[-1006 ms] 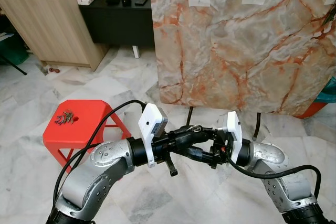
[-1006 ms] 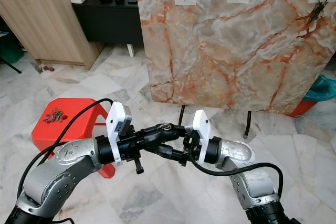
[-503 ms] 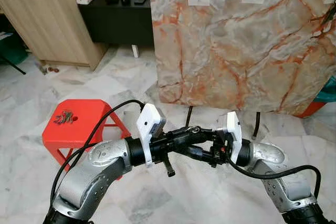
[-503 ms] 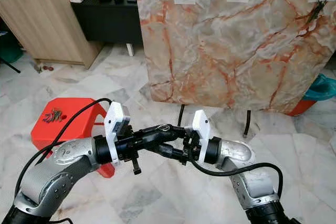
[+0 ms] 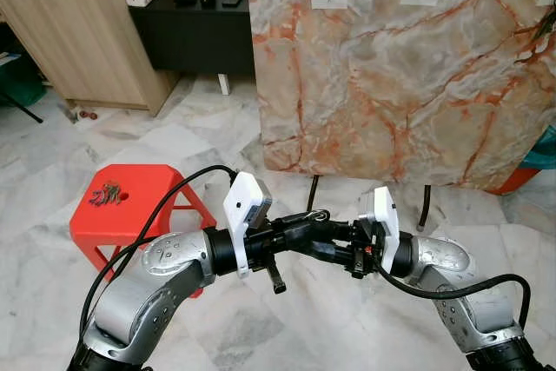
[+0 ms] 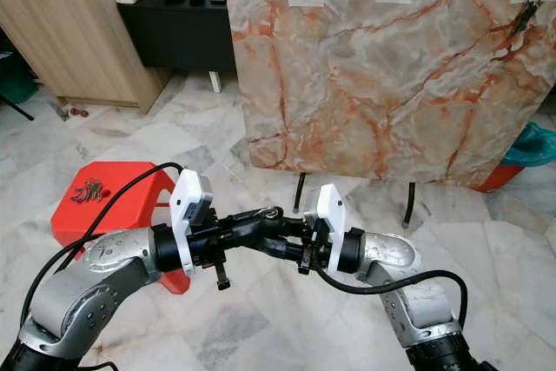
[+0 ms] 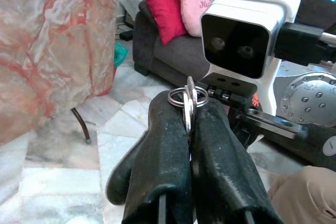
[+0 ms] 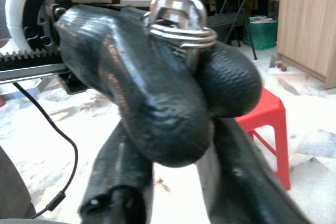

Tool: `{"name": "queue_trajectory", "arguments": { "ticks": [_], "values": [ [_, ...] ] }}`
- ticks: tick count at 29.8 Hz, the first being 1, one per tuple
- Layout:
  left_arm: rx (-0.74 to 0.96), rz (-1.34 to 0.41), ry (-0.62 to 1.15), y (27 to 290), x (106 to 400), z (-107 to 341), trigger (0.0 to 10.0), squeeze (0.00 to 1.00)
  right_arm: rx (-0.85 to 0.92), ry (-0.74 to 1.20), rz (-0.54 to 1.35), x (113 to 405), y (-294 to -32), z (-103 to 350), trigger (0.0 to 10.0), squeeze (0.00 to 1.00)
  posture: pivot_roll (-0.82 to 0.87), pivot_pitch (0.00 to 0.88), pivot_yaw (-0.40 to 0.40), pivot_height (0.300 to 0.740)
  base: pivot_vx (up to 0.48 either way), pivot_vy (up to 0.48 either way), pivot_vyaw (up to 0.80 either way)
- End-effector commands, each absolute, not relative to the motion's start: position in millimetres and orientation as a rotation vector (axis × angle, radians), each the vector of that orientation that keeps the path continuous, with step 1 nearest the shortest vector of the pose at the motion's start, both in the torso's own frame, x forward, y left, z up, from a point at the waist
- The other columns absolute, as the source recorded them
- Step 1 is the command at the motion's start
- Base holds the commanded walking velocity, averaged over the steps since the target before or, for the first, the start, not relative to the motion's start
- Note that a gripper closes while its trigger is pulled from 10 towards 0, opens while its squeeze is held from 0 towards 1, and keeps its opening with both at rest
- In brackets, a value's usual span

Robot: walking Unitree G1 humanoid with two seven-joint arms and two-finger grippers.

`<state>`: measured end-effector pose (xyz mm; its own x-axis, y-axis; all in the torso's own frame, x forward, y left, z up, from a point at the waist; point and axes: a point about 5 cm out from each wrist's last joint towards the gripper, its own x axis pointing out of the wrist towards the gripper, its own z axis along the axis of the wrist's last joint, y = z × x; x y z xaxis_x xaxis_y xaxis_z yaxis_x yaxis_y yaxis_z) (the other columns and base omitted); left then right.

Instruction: Hang keys on a hook

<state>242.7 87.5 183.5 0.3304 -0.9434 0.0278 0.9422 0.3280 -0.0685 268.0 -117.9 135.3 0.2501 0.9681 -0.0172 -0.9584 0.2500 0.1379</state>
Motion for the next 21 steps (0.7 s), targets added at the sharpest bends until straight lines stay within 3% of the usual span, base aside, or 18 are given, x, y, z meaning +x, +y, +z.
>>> {"name": "queue_trajectory", "arguments": {
  "ticks": [1, 21],
  "values": [
    [-0.075, -1.291, 0.019, 84.5, 233.9, 186.1, 10.0, 0.00, 0.104, 0.085, 1.313, 267.5, -117.6, 140.2, 0.0, 0.00, 0.12, 0.130, 0.036, 0.740, 0.000, 0.000, 0.00],
    [-0.033, -1.339, 0.089, 84.3, 226.7, 176.5, 10.0, 0.00, 0.115, 0.090, 1.300, 269.7, -117.3, 138.7, 0.0, 0.00, 0.12, 0.137, 0.040, 0.740, 0.000, 0.000, 0.00]
  ]
}}
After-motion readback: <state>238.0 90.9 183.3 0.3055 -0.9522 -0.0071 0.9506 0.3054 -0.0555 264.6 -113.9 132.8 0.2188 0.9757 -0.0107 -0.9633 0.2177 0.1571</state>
